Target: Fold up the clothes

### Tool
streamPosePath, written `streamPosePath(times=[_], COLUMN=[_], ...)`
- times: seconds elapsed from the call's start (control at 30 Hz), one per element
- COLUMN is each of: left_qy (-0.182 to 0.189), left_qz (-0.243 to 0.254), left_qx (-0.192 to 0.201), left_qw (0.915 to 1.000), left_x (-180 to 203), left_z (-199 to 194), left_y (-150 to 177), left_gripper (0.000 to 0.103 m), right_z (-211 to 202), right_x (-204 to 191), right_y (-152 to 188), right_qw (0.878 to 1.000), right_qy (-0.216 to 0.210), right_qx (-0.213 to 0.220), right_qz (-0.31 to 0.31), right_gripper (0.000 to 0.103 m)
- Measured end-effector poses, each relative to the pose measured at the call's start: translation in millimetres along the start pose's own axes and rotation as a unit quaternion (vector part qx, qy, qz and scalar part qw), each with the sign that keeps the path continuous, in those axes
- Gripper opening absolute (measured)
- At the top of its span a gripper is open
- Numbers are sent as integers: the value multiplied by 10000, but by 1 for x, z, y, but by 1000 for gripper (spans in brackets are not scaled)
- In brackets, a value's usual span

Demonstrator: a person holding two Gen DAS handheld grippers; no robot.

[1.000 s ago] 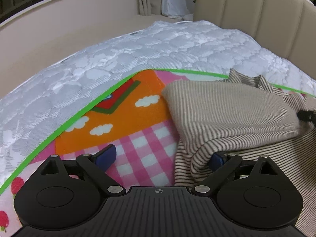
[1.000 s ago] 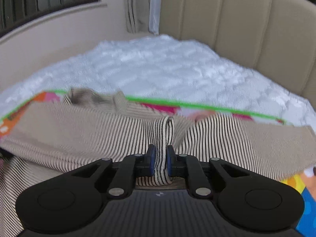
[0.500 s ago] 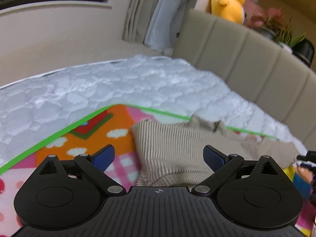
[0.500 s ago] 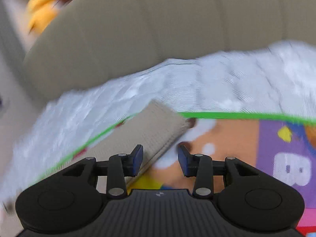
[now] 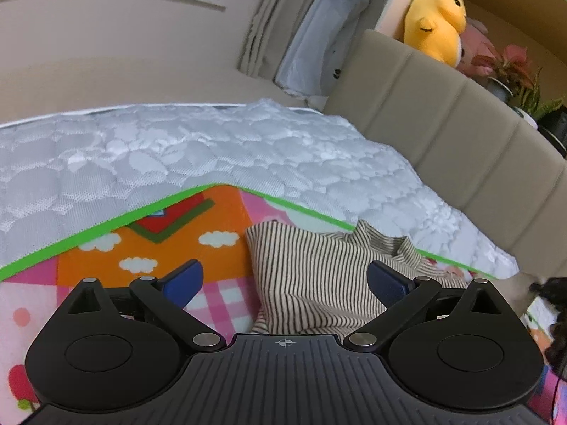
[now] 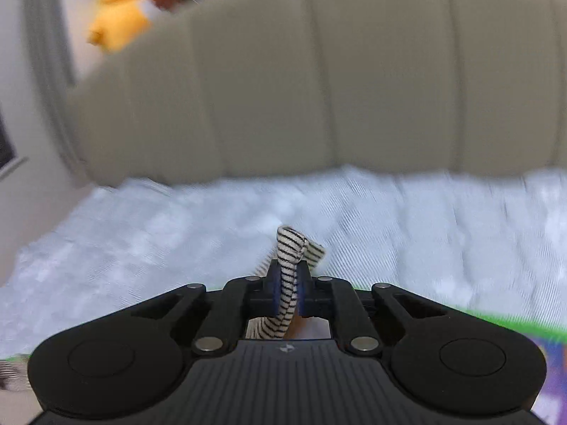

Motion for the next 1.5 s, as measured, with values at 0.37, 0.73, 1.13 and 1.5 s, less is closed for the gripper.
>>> streamPosePath(times=[0.37,0.73,1.13,1.5], left_qy=[-199,-339,-384,204], left_qz=[-135,-837,-1301,-1189], left_qx=[-271,-272,-175,-611], left_qw=[9993,9955,9906,9908], left_x=[-12,-52,-78,-51], left_z=[-21,-40,-51,-16], left_y=[-9,-26,-39,-15], left_gripper=[103,103,103,103], right_z=[-113,-187,-178,-188], right_x=[-137,-277,-368,-318], right_y=[-38,-5,125,169], right_qw=[9878,9563,9169,8967], right_qy=[-1094,-2088,-2879,-2847], right_qx=[566,406,-722,-638], right_qz=[-955,-2006,-2669,-3330], right_gripper=[8,8,18,55])
Point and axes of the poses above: each gripper's, at about its wrist camera, not at the fingertips, and z roughly the way its jaws point, x to its right, y to its underside, the point moved 9 cm from there along z, roughly the way its jaws point, and after that the axes turned 4 degrees about y, right-handed, at the moved point
